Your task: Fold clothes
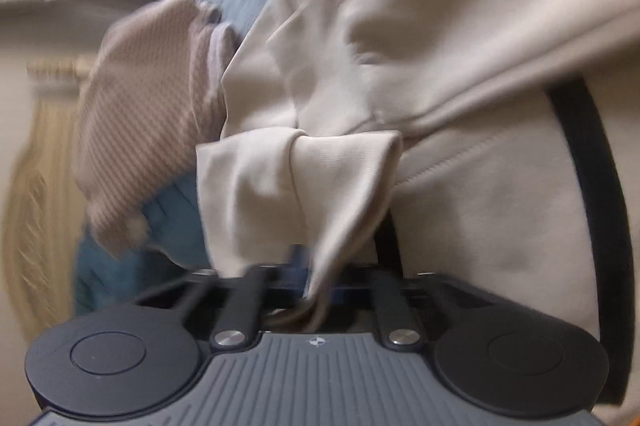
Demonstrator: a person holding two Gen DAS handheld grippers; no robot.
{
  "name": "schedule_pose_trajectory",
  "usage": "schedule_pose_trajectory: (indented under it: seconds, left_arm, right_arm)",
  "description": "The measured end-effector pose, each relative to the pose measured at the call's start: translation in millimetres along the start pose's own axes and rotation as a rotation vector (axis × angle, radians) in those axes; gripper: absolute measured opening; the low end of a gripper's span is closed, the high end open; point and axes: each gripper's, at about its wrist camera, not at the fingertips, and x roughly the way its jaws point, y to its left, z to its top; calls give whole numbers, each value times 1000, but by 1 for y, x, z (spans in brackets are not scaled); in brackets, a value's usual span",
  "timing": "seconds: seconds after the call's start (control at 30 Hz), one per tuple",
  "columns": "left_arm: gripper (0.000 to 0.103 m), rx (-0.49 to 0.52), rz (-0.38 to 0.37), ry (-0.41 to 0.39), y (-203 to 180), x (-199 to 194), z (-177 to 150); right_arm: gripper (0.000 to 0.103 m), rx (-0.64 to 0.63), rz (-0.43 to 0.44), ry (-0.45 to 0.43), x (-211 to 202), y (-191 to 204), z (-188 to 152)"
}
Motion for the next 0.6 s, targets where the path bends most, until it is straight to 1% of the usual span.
schedule_pose_trajectory:
  seconds: [0.07,0.1,0.17,0.27,0.33,0.43,0.53,0.6]
  left_arm:
    - [47,40,-29,-39,-7,-8,3]
    - [48,60,-45,-46,-11,-10,4]
    - [48,86,-70,-29,-17,-7,5]
    - [48,89,-77,23,-20,5,4]
    - [48,73,-73,55,-19,13,4]
    - [48,35,-72,84,-13,20,4]
    - [48,5,-79,96,-9,20,6]
    - [48,0,-81,96,-9,18,6]
  right_arm:
    - [4,-116,-29,-64,-16,17,7]
    - [4,-156,-40,-112,-29,23,12]
    - [4,-232,-62,-212,-56,34,24]
    - [4,-309,-132,-346,-102,40,38]
    - [4,-345,-190,-414,-130,40,44]
    - [4,-339,-261,-477,-165,28,51]
    - [4,-301,-315,-526,-196,9,59]
    - [4,-250,-335,-542,-214,-11,64]
